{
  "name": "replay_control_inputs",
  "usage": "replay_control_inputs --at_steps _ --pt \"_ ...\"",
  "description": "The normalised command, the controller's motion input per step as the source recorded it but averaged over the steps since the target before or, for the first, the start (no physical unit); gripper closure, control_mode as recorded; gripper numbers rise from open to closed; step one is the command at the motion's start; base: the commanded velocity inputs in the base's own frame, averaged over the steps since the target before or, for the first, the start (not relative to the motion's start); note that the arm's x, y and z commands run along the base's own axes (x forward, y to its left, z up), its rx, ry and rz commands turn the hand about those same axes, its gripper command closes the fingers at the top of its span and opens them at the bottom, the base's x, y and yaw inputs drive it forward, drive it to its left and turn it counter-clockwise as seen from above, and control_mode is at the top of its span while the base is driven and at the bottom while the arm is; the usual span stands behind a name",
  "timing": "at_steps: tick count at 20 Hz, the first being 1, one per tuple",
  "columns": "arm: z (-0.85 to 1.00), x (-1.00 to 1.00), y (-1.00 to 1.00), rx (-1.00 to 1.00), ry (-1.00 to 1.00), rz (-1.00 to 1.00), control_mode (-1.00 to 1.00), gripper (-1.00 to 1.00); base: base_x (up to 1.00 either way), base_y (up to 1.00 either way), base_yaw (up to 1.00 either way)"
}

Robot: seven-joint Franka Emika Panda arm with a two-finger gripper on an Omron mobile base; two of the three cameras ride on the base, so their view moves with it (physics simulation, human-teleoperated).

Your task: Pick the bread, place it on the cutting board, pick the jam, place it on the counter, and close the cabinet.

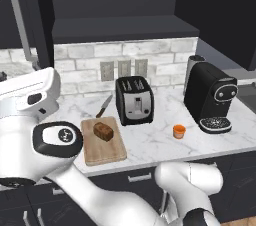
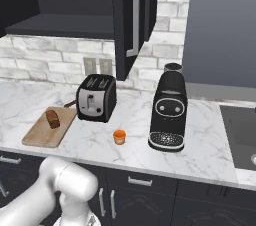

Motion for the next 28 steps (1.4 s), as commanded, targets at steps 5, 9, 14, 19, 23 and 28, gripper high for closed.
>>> replay_control_inputs --at_steps 5,9,14,19,23,28 --pt "-0.02 0.0 0.54 0.0 -0.13 -0.09 -1.0 -1.0 0.0 0.0 0.0" --pt "0.0 0.13 0.33 0.0 -0.11 -0.14 -1.0 -1.0 0.0 0.0 0.0" --pt "0.0 0.15 0.18 0.01 -0.1 -0.16 -1.0 -1.0 0.0 0.0 0.0" --pt "0.0 0.22 0.0 0.08 -0.07 -0.19 -1.0 -1.0 0.0 0.0 0.0" --pt "0.0 0.28 0.0 0.09 -0.04 -0.18 -1.0 -1.0 0.0 0.0 0.0" --pt "0.0 0.3 0.0 0.08 -0.02 -0.15 -1.0 -1.0 0.0 0.0 0.0"
